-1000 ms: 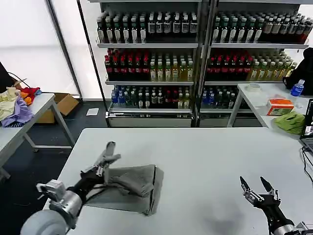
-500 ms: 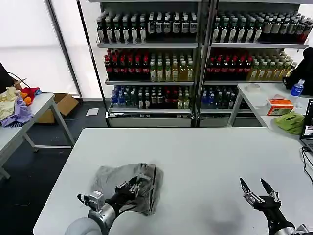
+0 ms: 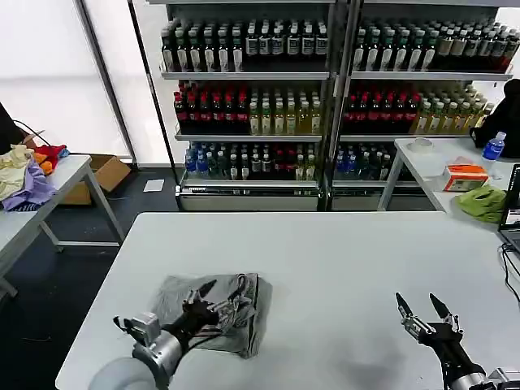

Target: Fold and organize the clothes.

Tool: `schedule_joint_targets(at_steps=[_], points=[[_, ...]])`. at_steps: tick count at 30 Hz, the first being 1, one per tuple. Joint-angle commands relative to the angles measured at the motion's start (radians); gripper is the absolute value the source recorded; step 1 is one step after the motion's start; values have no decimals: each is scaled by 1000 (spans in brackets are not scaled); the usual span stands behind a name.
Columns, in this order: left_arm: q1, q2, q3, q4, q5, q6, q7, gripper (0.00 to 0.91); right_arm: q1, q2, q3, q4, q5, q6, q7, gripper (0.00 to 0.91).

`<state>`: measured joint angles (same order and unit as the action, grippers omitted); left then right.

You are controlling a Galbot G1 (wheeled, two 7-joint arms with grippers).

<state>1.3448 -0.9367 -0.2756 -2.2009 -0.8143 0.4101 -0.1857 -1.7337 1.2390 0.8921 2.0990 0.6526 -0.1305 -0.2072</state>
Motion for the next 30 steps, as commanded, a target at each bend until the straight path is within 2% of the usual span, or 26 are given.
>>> schedule_joint_targets(at_steps=[1, 7, 11, 23, 24, 25, 26, 27, 29, 30], points=[[30, 10, -322, 34, 57, 31, -61, 907, 3, -1, -17, -7, -6, 4, -1, 907], [78, -14, -303, 217, 107, 39, -77, 907, 6, 5, -48, -4, -10, 0, 4, 907], [43, -59, -258, 295, 111, 91, -97, 907, 14, 11, -65, -6, -27, -1, 5, 907], [61, -100, -218, 304, 98, 107, -104, 907, 21, -4, -56, 8, -16, -17, 11, 907], [66, -105, -214, 299, 99, 106, -107, 846, 25, -4, -59, 8, -18, -18, 11, 907], [68, -110, -210, 297, 100, 105, -112, 665, 30, -4, -63, 8, -19, -20, 12, 907], [71, -121, -206, 291, 100, 103, -117, 554, 34, -4, -67, 8, -18, -23, 13, 907], [73, -130, -201, 281, 102, 100, -125, 343, 38, -4, -69, 11, -15, -28, 15, 907], [84, -149, -195, 258, 112, 92, -134, 161, 42, -6, -66, 16, -3, -34, 19, 907], [89, -157, -190, 243, 119, 89, -133, 131, 42, -6, -65, 17, -2, -34, 20, 907]])
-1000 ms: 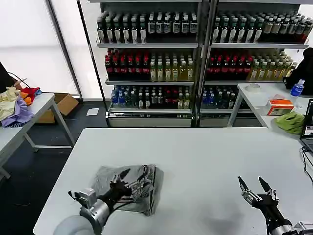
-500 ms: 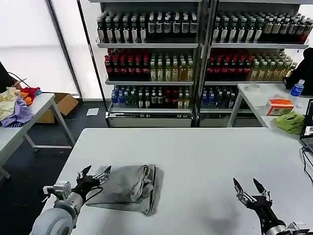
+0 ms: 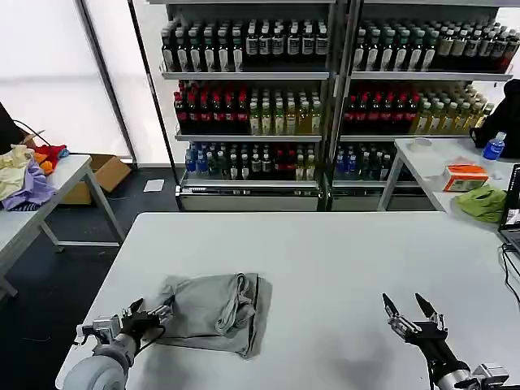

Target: Fold and organize the clothes.

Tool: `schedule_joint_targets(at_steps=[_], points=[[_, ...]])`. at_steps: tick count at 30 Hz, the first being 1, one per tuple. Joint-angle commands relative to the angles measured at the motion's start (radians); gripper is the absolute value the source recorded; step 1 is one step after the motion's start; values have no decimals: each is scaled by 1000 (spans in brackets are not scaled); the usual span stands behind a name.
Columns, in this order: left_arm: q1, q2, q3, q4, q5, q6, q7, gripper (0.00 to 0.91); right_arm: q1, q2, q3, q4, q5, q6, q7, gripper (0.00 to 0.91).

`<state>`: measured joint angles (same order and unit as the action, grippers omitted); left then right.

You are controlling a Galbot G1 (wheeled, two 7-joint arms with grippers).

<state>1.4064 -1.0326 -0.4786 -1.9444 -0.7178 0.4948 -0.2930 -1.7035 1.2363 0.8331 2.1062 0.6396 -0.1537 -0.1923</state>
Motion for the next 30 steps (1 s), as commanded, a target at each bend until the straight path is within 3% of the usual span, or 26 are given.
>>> schedule_joint_targets(at_steps=[1, 5, 19, 25, 30], points=[[35, -68, 17, -30, 26, 5, -26, 111, 11, -5, -4, 10, 14, -10, 5, 907], [48, -86, 29, -62, 29, 10, -24, 10, 2, -10, 2, 11, 23, -10, 6, 907], [41, -157, -18, -91, 4, -24, -17, 10, 3, -18, 1, 9, 39, -7, 9, 907], [28, -160, -216, -138, -90, -24, 3, 10, 2, -27, 5, 21, 40, -10, 12, 907], [40, -98, -506, -144, -76, -28, 108, 10, 5, -33, -4, 14, 41, -9, 14, 907]])
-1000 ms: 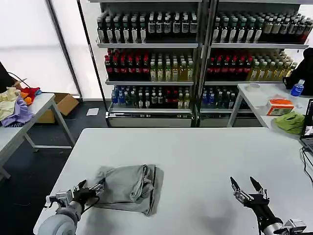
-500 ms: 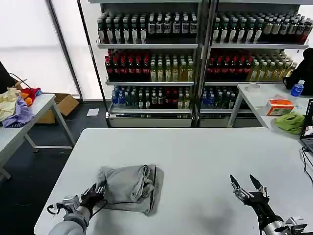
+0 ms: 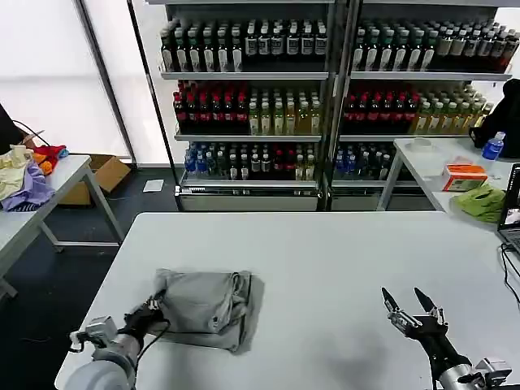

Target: Fold and organize the clothes.

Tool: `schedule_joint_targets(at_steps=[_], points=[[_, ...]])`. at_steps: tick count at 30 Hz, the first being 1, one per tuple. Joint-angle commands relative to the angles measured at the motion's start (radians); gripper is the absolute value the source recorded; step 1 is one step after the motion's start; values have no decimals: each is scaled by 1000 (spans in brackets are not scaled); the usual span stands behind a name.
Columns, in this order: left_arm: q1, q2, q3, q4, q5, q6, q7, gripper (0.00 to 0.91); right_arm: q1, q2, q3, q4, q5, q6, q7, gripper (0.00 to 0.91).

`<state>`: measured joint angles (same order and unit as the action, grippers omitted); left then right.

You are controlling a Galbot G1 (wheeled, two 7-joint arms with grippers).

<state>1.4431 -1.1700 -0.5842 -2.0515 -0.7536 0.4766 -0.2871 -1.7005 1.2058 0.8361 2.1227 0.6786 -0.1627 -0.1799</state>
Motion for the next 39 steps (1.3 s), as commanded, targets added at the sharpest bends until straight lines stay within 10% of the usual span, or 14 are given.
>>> schedule_joint_targets(at_steps=[1, 15, 29, 39], points=[[7, 58, -439, -32, -43, -10, 123, 10, 4, -3, -13, -5, 2, 0, 2, 907], [26, 286, -415, -17, -12, 27, 190, 10, 11, -10, -42, 8, -5, 5, 6, 907], [-275, 97, 486, -56, 97, 99, 102, 10, -67, 55, -10, 82, -63, -3, 20, 907], [-472, -120, 608, 207, 83, 103, 6, 30, -34, 40, -54, 151, -119, -155, 169, 907]])
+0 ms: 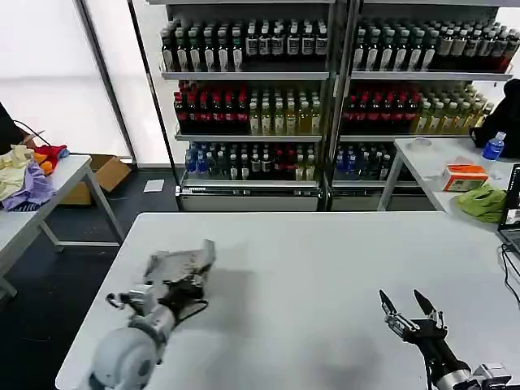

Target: Fold and organize the clothes.

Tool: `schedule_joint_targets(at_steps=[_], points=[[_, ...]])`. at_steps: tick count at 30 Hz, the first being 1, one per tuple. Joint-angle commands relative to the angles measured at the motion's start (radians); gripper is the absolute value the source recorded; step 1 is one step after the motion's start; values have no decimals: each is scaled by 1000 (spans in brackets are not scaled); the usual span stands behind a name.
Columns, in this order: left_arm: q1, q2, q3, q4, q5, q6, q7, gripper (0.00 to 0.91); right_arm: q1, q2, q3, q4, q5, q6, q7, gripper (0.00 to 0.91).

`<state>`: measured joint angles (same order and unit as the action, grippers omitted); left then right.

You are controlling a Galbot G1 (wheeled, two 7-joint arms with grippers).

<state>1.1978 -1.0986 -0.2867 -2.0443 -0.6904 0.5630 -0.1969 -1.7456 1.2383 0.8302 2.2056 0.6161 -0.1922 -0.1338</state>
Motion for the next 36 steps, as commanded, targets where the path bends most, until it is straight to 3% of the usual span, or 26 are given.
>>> schedule_joint_targets(at_steps=[1, 2, 3, 6, 10, 17, 27, 36], points=[[-244, -211, 284, 218, 44, 16, -99, 322, 32, -2, -66, 87, -48, -190, 161, 907], [-248, -215, 272, 222, 49, 17, -103, 816, 53, -12, -88, 99, -35, -235, 189, 907], [-255, -219, 243, 222, 45, 16, -102, 907, 75, -25, -109, 100, -20, -247, 202, 907], [-260, -201, 192, 186, 4, 16, -98, 907, 157, -72, -189, 63, -3, -289, 230, 907], [-200, -121, 129, 55, 2, 16, -46, 907, 335, -125, -363, 1, 74, -343, 299, 907], [-40, -37, -23, -134, -14, 17, -17, 907, 609, -106, -616, -157, 166, -372, 352, 907], [93, -5, -277, -165, -18, 15, 5, 907, 880, -34, -798, -422, 211, -377, 319, 907], [165, -10, -363, -197, -29, 15, 7, 907, 989, 29, -910, -580, 236, -381, 307, 907]])
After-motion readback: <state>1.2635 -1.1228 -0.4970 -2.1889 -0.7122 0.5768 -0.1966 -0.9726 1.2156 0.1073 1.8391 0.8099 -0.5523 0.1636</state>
